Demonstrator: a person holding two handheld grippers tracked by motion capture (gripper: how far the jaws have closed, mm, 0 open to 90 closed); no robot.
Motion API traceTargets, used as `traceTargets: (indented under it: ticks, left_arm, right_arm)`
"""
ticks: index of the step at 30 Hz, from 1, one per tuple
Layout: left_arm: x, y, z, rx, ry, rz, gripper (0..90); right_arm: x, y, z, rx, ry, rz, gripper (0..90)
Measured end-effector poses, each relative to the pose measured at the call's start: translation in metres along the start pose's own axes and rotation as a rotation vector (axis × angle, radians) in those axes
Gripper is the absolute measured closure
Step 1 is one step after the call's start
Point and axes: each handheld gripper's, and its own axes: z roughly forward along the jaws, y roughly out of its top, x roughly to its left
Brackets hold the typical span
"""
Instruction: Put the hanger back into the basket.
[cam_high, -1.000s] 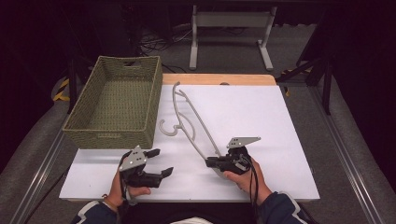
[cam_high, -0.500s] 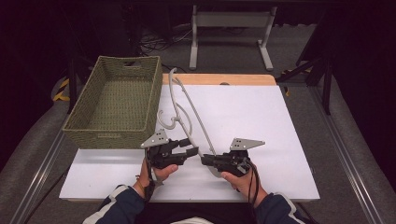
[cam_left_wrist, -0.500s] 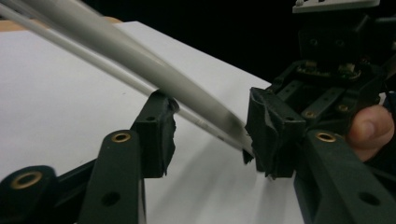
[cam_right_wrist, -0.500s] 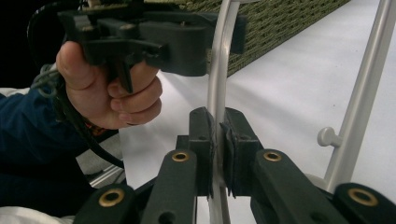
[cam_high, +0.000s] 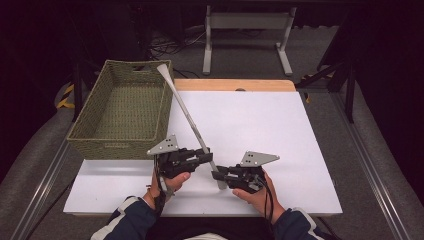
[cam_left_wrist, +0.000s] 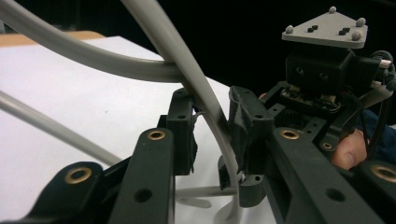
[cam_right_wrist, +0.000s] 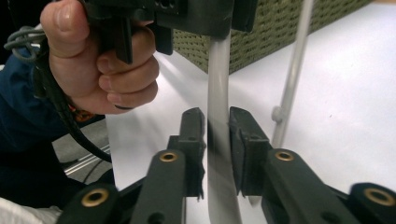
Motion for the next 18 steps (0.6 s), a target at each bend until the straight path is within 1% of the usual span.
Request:
traceTargets:
  ticks: [1,3,5,6,7,8,9,10,11,12,16,18]
  left_arm:
    - [-0.002,0.002,-0.001,-0.001,0.005,0.016,73.4]
    - [-0.002,0.004,-0.003,0.001,0.011,0.027,76.6]
    - [-0.001,0.007,-0.006,-0.006,0.033,0.034,79.9]
    - [-0.002,0.009,-0.009,-0.003,0.062,0.073,81.8]
    - [-0.004,0.013,-0.011,0.003,0.064,0.096,81.8]
    - [-0.004,0.013,-0.011,0.003,0.064,0.096,81.7]
    - [-0.004,0.015,-0.012,-0.004,0.055,0.086,81.7]
    - [-0.004,0.016,-0.013,-0.006,0.062,0.078,81.6]
    - [-0.003,0.018,-0.014,-0.003,0.075,0.079,81.7]
    - [-0.003,0.02,-0.016,0.005,0.091,0.08,81.8]
    - [-0.003,0.028,-0.023,0.023,0.132,0.1,81.8]
    - [-0.004,0.035,-0.028,0.023,0.162,0.109,81.8]
  right_arm:
    - [0.001,0.0,-0.002,-0.002,-0.004,-0.011,75.5]
    - [0.0,0.0,-0.007,-0.001,-0.015,-0.016,68.6]
    - [-0.002,-0.001,-0.011,-0.01,-0.037,-0.012,65.1]
    - [-0.003,-0.001,-0.014,-0.016,-0.047,-0.007,62.2]
    - [-0.005,-0.001,-0.019,-0.016,-0.07,-0.01,59.8]
    - [-0.005,-0.001,-0.019,-0.016,-0.07,-0.01,59.8]
    - [-0.007,-0.001,-0.023,-0.016,-0.095,-0.027,58.4]
    - [-0.008,-0.001,-0.026,-0.018,-0.107,-0.03,55.8]
    - [-0.009,-0.002,-0.029,-0.019,-0.117,-0.027,53.2]
    - [-0.01,-0.003,-0.031,-0.013,-0.135,-0.028,53.0]
    - [-0.014,-0.008,-0.043,0.012,-0.222,-0.066,47.8]
    - [-0.017,-0.011,-0.049,0.017,-0.24,-0.053,44.7]
